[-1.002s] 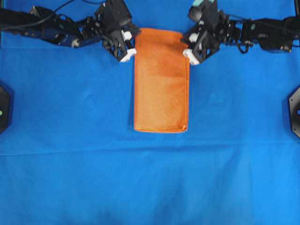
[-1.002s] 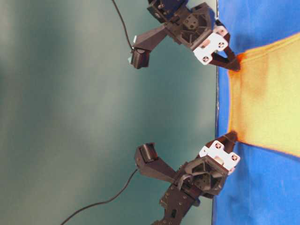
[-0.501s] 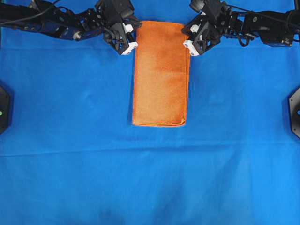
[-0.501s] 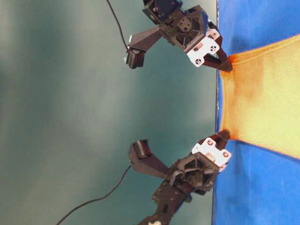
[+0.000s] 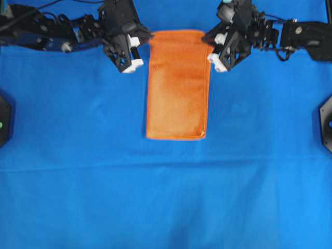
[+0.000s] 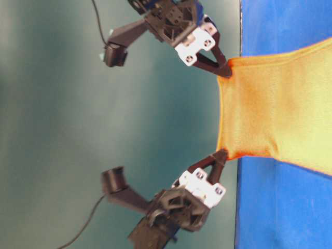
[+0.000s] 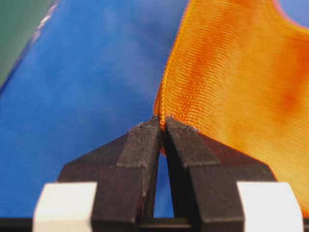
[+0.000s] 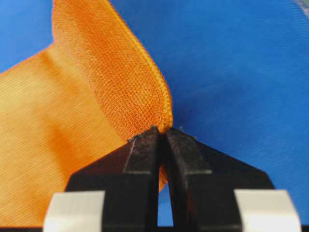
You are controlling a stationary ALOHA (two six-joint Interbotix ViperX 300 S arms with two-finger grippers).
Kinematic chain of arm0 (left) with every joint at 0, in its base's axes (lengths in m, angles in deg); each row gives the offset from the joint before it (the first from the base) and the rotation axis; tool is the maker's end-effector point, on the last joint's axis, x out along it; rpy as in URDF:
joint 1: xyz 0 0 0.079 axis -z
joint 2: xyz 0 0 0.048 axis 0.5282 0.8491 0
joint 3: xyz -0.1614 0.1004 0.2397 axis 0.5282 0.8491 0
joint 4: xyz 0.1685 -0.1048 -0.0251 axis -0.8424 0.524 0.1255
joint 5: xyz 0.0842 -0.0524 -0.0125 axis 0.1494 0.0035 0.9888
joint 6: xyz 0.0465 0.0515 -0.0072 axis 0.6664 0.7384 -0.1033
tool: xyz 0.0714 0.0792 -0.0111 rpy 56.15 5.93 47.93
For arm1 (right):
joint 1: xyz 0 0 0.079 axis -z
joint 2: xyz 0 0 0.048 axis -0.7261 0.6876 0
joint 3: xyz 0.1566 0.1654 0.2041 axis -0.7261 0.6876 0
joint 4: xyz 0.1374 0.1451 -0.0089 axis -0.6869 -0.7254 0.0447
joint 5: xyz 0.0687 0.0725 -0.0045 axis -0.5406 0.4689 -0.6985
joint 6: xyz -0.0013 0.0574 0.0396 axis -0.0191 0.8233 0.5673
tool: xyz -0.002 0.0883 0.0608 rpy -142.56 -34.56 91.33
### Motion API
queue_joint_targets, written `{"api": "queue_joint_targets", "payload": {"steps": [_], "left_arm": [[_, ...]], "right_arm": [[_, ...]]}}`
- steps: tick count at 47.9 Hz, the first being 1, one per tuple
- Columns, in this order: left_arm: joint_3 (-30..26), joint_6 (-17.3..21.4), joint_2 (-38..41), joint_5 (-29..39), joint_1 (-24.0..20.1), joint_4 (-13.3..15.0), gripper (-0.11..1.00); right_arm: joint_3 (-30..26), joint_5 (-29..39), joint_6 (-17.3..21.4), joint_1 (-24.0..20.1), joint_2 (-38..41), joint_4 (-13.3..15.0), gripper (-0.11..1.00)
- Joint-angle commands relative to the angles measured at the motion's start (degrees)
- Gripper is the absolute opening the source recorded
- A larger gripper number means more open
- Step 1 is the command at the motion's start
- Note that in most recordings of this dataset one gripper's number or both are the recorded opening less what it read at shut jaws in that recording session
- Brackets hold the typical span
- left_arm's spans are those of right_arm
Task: Fold the orange towel.
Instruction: 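Pull the far end toward the near end with both grippers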
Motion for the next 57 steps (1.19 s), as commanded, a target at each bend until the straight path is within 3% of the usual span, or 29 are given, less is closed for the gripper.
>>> {"api": "queue_joint_targets", "payload": {"steps": [1,23,32,57], "left_arm": [[0.53,-0.18,-3.78,0.53,2.02,0.09,0.02],[4.48,-4.13,-4.31,2.46,16.35,0.18,0.02],[5.63,-7.82,-0.53,1.49,19.25,0.26,0.02],[6.59,-10.20,2.02,-1.85,24.35,0.18,0.02]], "right_arm": [[0.09,0.97,0.09,-2.46,-2.99,-0.18,0.04],[4.22,2.55,5.19,-14.77,-4.22,-0.18,0.04],[6.33,2.29,7.65,-17.67,-3.16,-0.18,0.04],[5.98,-1.67,12.04,-23.03,1.58,-0.35,0.04]]}}
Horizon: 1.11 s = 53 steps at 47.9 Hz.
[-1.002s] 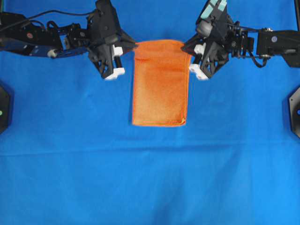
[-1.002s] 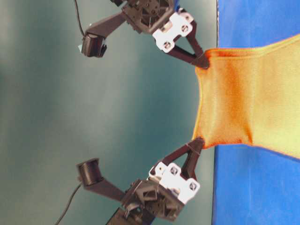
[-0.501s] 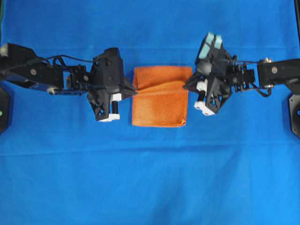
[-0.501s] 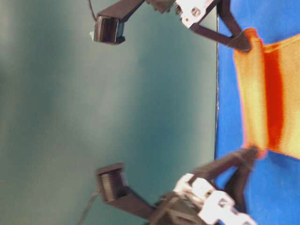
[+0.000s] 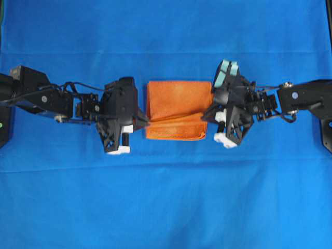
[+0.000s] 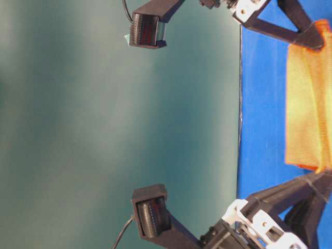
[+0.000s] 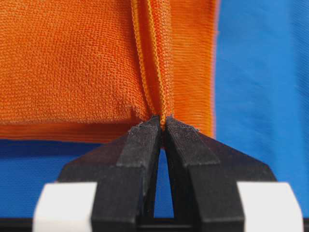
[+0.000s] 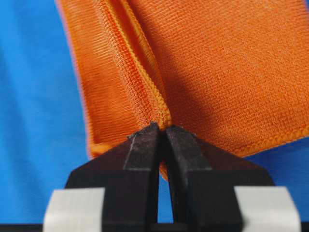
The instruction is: Fold the orange towel.
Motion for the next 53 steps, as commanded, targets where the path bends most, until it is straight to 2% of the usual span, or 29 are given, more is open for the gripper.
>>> {"api": "queue_joint_targets", "payload": {"steps": [1,14,19,24,26,28,33,42,53], "left_arm": [[-0.53,-0.09,-0.62,-0.44,0.44,0.09,0.02],[-0.62,-0.09,-0.70,-1.49,0.26,0.09,0.04],[-0.53,0.00,-0.88,-1.14,0.18,0.09,0.25],[-0.26,0.70,-2.46,0.09,0.09,0.09,0.56],[-0.26,0.97,-3.52,0.97,0.09,0.09,0.70],[-0.26,1.14,-4.92,1.93,0.00,0.09,0.79],[-0.53,2.02,-9.67,5.54,-0.53,0.09,0.77],[0.09,4.75,-18.81,10.37,-1.41,0.09,0.73],[3.69,6.50,-30.23,11.60,-2.64,0.09,0.73]], "right_arm": [[-0.79,-0.44,0.26,0.00,-0.53,-0.09,0.04],[-1.93,-0.35,0.53,-0.18,0.09,-0.26,0.06],[-2.55,-0.35,0.53,-0.53,0.35,-0.09,0.34],[-3.16,0.35,0.09,-0.88,-0.18,-0.09,0.62],[-3.43,0.97,0.00,-0.97,-0.79,0.00,0.67],[-3.78,2.02,-0.18,-0.97,-1.85,0.09,0.66],[-4.57,5.80,-0.35,-0.97,-5.62,0.62,0.63],[-5.54,15.38,-0.35,-0.97,-15.38,3.69,0.63],[-3.16,20.92,-0.35,-0.97,-27.16,7.21,0.63]]}}
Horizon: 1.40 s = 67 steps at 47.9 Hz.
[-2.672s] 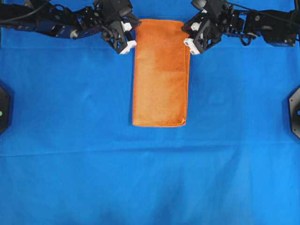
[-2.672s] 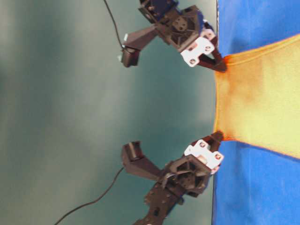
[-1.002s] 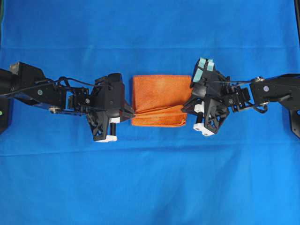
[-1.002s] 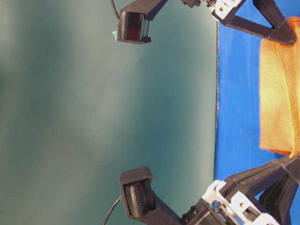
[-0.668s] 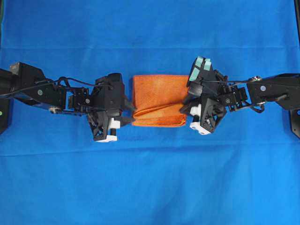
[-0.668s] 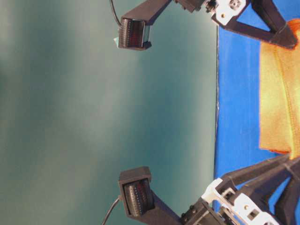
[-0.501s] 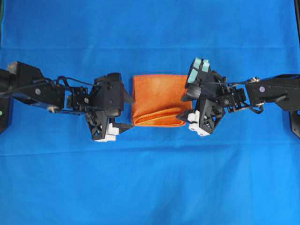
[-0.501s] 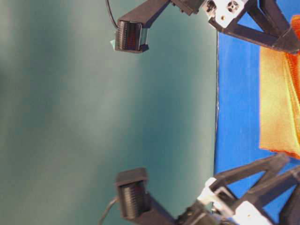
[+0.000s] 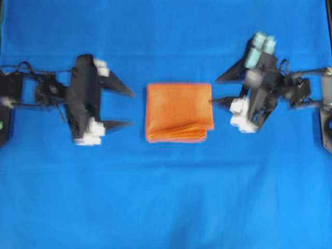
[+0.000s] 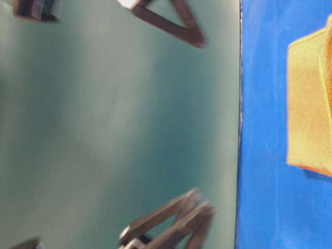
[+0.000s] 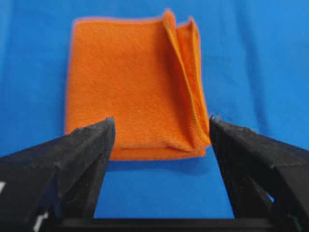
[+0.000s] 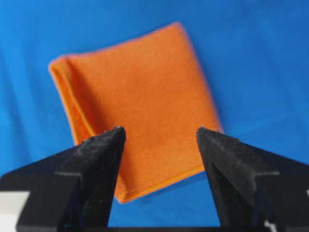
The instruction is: Fold the orange towel.
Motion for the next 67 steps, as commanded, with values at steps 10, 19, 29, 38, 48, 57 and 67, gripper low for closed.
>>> {"api": "queue_joint_targets", "payload": {"steps": [10,19,29,38,48,57,67], "left_arm": [[7.12,0.18,-16.00,-0.53,-3.08,0.09,0.72],[12.74,0.18,-26.46,-0.44,-3.69,0.09,0.72],[19.60,-0.88,-36.30,-0.26,-3.69,0.09,0.72],[25.40,-1.14,-42.01,-0.53,-3.69,0.09,0.72],[27.86,-2.55,-44.91,-1.32,-3.69,0.09,0.72],[27.95,-2.55,-44.91,-1.23,-3.69,0.09,0.72],[27.95,-2.55,-44.91,-1.23,-3.69,0.09,0.72]], "right_arm": [[5.63,1.49,0.00,-0.09,-15.03,3.69,0.63],[12.22,1.23,0.00,-0.09,-25.49,5.62,0.63],[21.09,-1.85,0.09,0.09,-35.16,5.98,0.63],[26.81,-5.36,0.26,0.70,-38.67,5.98,0.63],[28.74,-8.79,0.79,2.29,-37.88,5.71,0.63],[28.83,-9.05,0.79,2.64,-37.71,5.71,0.63],[28.74,-9.05,0.79,2.64,-37.79,5.71,0.63]]}}
